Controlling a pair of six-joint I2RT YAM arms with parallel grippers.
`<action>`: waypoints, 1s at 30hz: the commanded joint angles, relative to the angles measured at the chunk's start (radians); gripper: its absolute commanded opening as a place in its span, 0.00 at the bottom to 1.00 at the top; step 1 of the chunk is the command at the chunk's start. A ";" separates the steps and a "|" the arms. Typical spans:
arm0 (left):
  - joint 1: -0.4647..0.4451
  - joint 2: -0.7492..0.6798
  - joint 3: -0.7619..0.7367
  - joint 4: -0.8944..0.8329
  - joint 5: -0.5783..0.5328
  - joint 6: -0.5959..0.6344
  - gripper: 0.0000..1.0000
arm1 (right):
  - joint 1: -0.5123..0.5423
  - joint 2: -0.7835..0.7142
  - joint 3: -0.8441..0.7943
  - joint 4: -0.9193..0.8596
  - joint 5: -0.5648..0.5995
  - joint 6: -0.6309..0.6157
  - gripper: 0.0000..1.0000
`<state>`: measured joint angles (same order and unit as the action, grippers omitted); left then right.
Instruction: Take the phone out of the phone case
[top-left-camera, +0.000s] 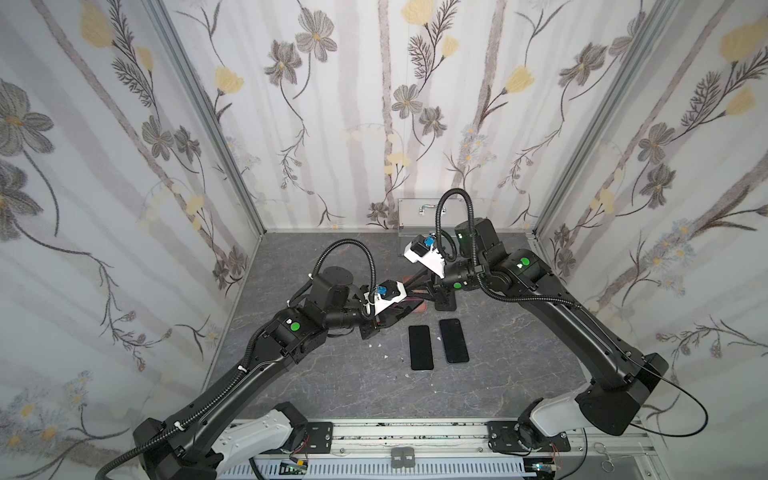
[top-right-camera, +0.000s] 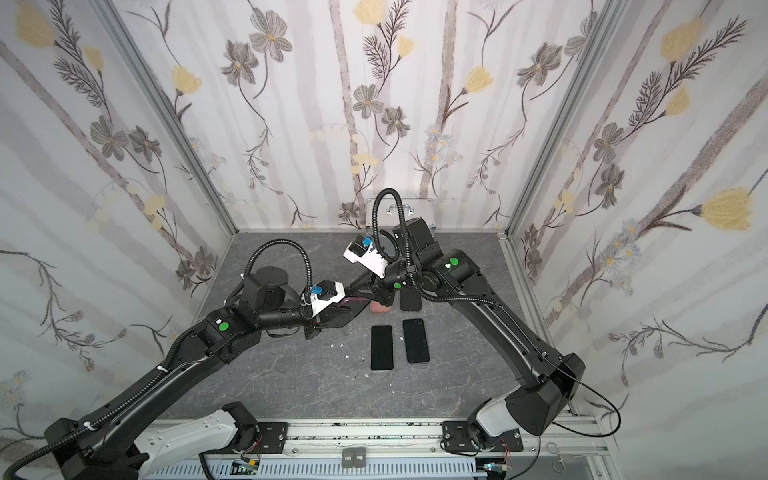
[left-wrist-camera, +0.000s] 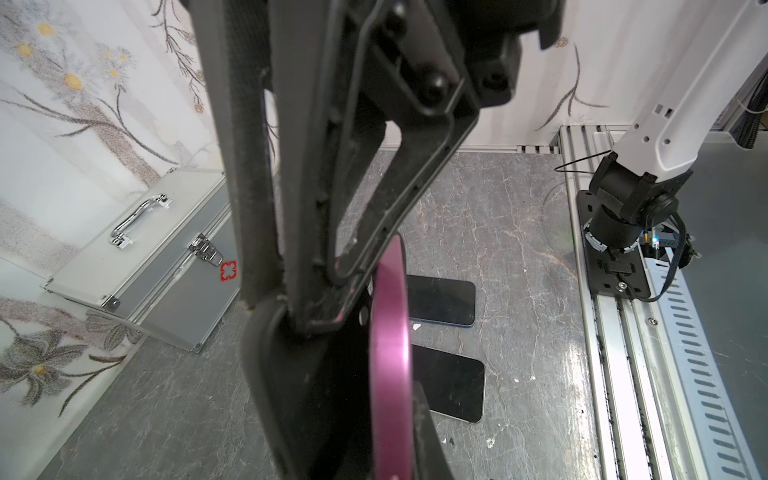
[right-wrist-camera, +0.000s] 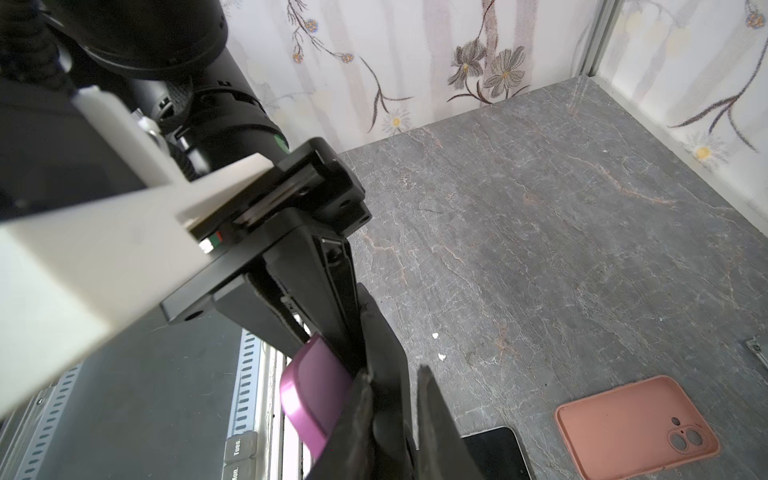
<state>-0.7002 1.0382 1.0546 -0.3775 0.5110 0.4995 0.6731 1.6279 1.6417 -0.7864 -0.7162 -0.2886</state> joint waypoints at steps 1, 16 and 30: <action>-0.001 -0.015 0.006 0.163 0.003 0.016 0.00 | 0.000 -0.003 -0.003 -0.032 -0.016 0.012 0.14; -0.005 -0.036 -0.018 0.163 0.050 -0.005 0.00 | -0.071 0.035 -0.018 0.089 0.115 0.272 0.00; 0.005 -0.062 -0.097 0.260 -0.212 -0.357 0.00 | -0.141 -0.221 -0.396 0.491 0.462 0.508 0.00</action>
<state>-0.6983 0.9859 0.9794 -0.2283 0.3935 0.2951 0.5404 1.4422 1.3087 -0.4618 -0.3740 0.1261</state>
